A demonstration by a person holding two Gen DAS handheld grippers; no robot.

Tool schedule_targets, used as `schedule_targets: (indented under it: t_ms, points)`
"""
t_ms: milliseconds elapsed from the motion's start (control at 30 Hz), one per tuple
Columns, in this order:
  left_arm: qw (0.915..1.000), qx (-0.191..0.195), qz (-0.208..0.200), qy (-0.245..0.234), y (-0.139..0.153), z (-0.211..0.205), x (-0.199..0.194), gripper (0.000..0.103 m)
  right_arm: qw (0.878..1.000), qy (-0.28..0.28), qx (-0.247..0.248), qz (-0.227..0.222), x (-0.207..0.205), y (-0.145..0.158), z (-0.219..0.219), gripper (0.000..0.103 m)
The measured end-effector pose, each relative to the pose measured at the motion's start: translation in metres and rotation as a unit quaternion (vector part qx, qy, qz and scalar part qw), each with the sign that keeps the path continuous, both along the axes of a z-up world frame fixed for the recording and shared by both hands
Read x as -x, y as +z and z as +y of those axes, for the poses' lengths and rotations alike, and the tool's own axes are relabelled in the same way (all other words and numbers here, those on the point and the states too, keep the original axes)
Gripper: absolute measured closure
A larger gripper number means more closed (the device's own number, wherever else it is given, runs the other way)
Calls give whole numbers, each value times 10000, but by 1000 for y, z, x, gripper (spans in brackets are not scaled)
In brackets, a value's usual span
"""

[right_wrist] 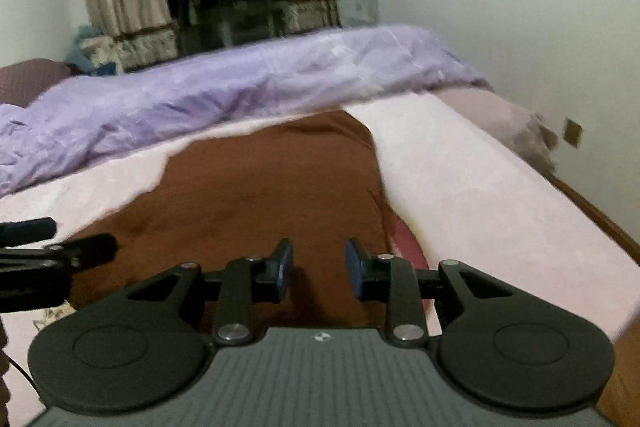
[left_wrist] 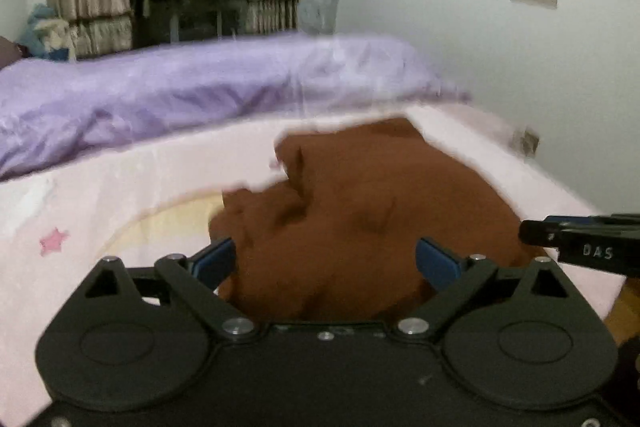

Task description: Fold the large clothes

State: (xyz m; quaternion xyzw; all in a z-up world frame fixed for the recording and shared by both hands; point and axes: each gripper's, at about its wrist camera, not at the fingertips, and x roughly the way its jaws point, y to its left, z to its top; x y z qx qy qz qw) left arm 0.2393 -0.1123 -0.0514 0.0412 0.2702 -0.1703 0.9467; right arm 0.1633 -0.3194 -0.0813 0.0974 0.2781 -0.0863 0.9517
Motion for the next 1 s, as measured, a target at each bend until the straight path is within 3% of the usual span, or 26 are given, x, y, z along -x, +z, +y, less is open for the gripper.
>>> schedule_targets:
  t_ms: [67, 133, 200, 267, 367, 467, 533, 633, 800, 1000]
  points:
    - [9967, -681, 423, 157, -33, -16, -18, 0, 9998, 45, -76, 154, -15, -25, -8, 62]
    - [9974, -518, 434, 249, -49, -15, -24, 0, 9999, 66, -76, 8, -11, -28, -11, 56]
    - [9981, -239, 395, 416, -34, -8, -13, 0, 9999, -4, -128, 3, -1, -15, -10, 55]
    - [9987, -197, 199, 418, -16, -6, 7, 0, 9998, -49, -171, -23, 15, -4, -7, 48]
    - [9978, -578, -62, 311, 4, -15, 38, 0, 9997, -76, 231, 7, 36, 2, 5, 31]
    - [9942, -981, -155, 416, 9, -20, 74, 0, 9984, -241, 478, 163, 56, 4, 16, 25]
    - [9931, -1015, -145, 574, 16, -17, 92, 0, 9990, -249, 367, 101, 69, 10, 18, 22]
    - [9921, -917, -125, 848, 24, -2, 105, 0, 9994, -274, 201, -53, 88, 18, 21, 10]
    - [9906, -897, -309, 982, 30, 4, 124, 0, 9990, -316, 313, 65, 103, 19, 30, 6]
    - [9916, -908, -156, 911, 21, -3, 139, 0, 9987, -338, 342, 147, 106, 14, 41, 6]
